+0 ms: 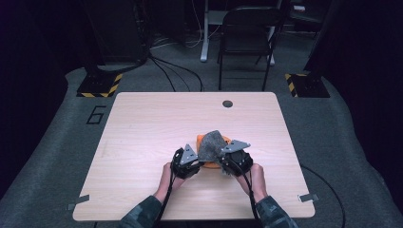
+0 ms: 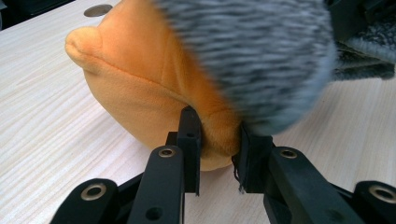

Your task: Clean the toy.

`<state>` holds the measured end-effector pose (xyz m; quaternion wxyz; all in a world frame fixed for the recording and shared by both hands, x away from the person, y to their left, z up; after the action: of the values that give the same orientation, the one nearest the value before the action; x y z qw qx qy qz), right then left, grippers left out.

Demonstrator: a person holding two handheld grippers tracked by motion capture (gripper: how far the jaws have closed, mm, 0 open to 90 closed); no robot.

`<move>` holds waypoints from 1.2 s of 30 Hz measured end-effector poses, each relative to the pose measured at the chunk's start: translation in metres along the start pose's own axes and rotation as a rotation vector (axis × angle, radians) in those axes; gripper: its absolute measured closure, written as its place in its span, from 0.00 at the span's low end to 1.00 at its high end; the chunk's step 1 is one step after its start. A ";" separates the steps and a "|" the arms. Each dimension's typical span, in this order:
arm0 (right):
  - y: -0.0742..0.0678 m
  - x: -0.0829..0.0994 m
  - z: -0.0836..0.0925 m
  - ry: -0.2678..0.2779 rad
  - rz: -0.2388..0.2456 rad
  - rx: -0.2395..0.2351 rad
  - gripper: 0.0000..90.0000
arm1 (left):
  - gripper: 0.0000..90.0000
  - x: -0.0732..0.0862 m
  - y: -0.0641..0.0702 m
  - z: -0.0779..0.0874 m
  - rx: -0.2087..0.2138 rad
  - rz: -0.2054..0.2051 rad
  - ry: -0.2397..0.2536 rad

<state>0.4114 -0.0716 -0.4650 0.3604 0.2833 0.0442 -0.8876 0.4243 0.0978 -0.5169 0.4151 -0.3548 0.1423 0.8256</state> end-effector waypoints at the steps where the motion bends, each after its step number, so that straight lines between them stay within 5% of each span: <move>1: 0.003 0.002 0.000 -0.001 0.004 0.006 0.81 | 0.82 0.000 0.000 0.000 0.001 0.000 0.000; 9: 0.029 0.018 -0.001 -0.046 -0.076 0.030 0.81 | 0.82 0.000 -0.002 0.000 0.002 0.004 0.001; 20: 0.073 0.049 -0.028 -0.174 -0.204 0.087 0.81 | 0.82 0.000 -0.003 -0.001 -0.001 0.010 0.002; 25: 0.087 0.060 -0.034 -0.186 -0.274 0.064 0.81 | 0.82 0.000 -0.003 -0.001 0.001 0.010 0.004; 30: 0.075 0.036 0.005 -0.054 -0.240 0.061 0.81 | 0.82 0.001 -0.003 -0.001 0.003 0.015 0.004; 36: 0.029 0.005 0.033 0.044 -0.095 0.021 0.81 | 0.82 0.000 -0.002 -0.001 0.001 0.015 0.006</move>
<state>0.4122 -0.1051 -0.4366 0.3139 0.3039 0.0563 -0.8978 0.4266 0.0985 -0.5179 0.4088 -0.3559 0.1464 0.8275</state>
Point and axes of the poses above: each handheld gripper's, and its own axes: z roughly backward along the jaws, x roughly out of its underside, y roughly to its right, the point moved 4 cm from there along -z, roughly forward along the jaws, and after that the axes turned 14 degrees about -y, right-handed, at the moved point
